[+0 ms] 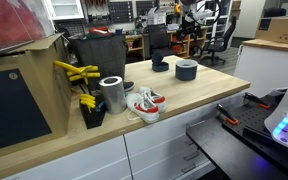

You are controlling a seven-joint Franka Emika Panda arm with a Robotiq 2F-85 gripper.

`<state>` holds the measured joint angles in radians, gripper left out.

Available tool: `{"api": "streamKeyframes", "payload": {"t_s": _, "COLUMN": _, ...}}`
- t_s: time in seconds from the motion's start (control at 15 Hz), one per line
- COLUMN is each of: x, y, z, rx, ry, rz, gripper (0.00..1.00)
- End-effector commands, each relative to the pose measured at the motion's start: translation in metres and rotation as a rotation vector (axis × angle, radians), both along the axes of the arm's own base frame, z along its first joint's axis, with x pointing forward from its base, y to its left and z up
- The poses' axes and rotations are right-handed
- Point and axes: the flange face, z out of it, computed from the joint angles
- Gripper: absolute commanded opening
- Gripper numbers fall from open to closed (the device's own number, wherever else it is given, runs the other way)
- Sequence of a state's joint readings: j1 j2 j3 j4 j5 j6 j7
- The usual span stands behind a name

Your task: Put the two white objects in the white and grey container.

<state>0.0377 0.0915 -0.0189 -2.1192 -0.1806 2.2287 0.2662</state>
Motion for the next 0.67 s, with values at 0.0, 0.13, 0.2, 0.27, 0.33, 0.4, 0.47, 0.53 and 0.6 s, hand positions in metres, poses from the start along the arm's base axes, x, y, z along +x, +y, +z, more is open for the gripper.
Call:
{"api": "streamKeyframes", "payload": {"t_s": 0.0, "x": -0.002, "y": 0.014, "z": 0.016, "rx": -0.01, "ry": 0.062, "rz": -0.004, "gripper": 1.0}}
{"api": "streamKeyframes", "payload": {"t_s": 0.13, "x": -0.002, "y": 0.021, "z": 0.022, "rx": -0.013, "ry": 0.088, "rz": 0.007, "gripper": 1.0}}
{"api": "streamKeyframes", "payload": {"t_s": 0.2, "x": -0.003, "y": 0.023, "z": 0.026, "rx": -0.012, "ry": 0.093, "rz": 0.011, "gripper": 1.0}}
{"api": "streamKeyframes", "payload": {"t_s": 0.27, "x": -0.003, "y": 0.024, "z": 0.031, "rx": -0.01, "ry": 0.098, "rz": 0.02, "gripper": 1.0}}
{"api": "streamKeyframes", "payload": {"t_s": 0.33, "x": -0.003, "y": 0.026, "z": 0.037, "rx": -0.005, "ry": 0.097, "rz": 0.026, "gripper": 1.0}}
{"api": "streamKeyframes", "payload": {"t_s": 0.4, "x": -0.003, "y": 0.027, "z": 0.044, "rx": 0.005, "ry": 0.094, "rz": 0.03, "gripper": 1.0}}
{"api": "streamKeyframes", "payload": {"t_s": 0.47, "x": -0.002, "y": 0.027, "z": 0.051, "rx": 0.017, "ry": 0.095, "rz": 0.034, "gripper": 1.0}}
{"api": "streamKeyframes", "payload": {"t_s": 0.53, "x": -0.002, "y": 0.028, "z": 0.06, "rx": 0.027, "ry": 0.088, "rz": 0.035, "gripper": 1.0}}
{"api": "streamKeyframes", "payload": {"t_s": 0.6, "x": -0.002, "y": 0.028, "z": 0.068, "rx": 0.035, "ry": 0.084, "rz": 0.032, "gripper": 1.0}}
